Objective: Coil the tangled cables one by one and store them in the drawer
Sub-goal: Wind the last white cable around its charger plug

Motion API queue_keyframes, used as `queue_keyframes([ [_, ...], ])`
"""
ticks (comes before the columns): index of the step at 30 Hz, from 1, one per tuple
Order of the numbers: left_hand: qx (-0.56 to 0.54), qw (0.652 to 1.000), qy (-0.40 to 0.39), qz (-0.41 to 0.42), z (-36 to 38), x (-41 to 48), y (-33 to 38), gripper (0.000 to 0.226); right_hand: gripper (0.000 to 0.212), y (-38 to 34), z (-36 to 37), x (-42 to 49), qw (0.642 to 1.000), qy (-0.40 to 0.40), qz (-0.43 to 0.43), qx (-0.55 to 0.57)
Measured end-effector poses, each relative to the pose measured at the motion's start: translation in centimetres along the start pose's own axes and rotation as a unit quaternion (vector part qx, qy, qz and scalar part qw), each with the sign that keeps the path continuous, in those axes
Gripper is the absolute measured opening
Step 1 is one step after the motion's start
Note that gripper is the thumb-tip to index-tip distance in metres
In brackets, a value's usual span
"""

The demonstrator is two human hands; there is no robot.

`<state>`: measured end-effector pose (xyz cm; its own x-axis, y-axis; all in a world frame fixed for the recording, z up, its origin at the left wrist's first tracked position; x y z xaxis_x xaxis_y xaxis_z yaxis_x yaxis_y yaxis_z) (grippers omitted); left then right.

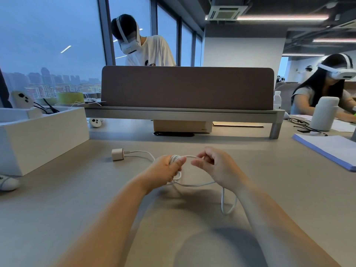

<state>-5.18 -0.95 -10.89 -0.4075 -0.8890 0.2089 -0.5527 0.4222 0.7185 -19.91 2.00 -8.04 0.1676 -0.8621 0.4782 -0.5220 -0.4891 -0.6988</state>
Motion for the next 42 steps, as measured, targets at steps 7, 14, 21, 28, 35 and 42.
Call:
queue_keyframes([
  [7,-0.009,0.986,0.142,-0.084,-2.1,0.4,-2.1,0.04,0.04,1.2,1.9,-1.0,0.984,-0.123,0.131,0.007],
  [14,-0.041,0.984,0.14,-0.106,-1.6,0.4,-2.3,0.042,0.031,-0.2,4.8,-2.4,0.956,-0.223,0.181,0.064],
  [21,-0.067,0.981,0.155,-0.1,-1.7,0.2,-1.8,0.039,0.014,1.0,4.5,-1.5,0.966,-0.174,0.19,0.033],
  [28,-0.1,0.977,0.173,-0.076,-1.7,0.2,-1.2,0.039,0.03,3.2,1.4,-0.4,0.975,-0.064,0.197,-0.083],
  [35,-0.132,0.965,0.205,-0.093,-3.0,-0.1,-2.4,0.041,0.077,6.4,-2.2,-0.4,0.958,0.069,0.271,-0.066],
  [42,-0.103,0.974,0.178,-0.096,-1.8,0.3,-2.2,0.04,0.066,7.4,-3.2,-0.5,0.945,0.07,0.285,-0.142],
])
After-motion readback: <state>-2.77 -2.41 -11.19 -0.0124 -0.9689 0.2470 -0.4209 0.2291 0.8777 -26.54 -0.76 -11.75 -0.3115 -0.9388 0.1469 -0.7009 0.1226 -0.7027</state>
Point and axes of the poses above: each hand's wrist, its own x-axis towards the middle knuckle, its own z-axis out of the palm, y = z × x, the point moved 7 cm from there along x, towards the middle knuckle, and after that the axes turned 10 degrees about x, right-handed, at the moved point
